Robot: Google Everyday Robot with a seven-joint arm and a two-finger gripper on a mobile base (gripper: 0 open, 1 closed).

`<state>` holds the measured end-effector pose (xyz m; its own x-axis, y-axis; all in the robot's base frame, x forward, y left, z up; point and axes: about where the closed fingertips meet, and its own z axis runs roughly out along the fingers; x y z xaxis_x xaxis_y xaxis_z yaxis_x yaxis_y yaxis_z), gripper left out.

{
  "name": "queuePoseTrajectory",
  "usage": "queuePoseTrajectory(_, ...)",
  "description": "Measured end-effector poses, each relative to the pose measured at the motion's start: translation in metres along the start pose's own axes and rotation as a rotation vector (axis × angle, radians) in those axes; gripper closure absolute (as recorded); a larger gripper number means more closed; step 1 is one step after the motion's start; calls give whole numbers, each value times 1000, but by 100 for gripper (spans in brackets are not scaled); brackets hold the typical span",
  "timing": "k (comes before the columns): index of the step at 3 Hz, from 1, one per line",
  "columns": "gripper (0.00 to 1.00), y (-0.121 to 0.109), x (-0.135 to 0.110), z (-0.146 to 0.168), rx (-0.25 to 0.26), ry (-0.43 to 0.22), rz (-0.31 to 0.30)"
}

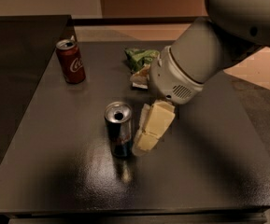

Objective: Move redbull can near coke can

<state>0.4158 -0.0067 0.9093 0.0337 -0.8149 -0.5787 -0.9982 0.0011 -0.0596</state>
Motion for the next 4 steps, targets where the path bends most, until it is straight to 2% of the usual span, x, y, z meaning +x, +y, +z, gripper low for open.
queuePoseTrajectory(1, 0, 9, -15, 12, -47, -57, -26)
queuePoseTrajectory(2, 18, 16, -26, 17, -78, -93, -51)
queuePoseTrajectory(4, 64, 12, -30, 14, -90, -113, -50)
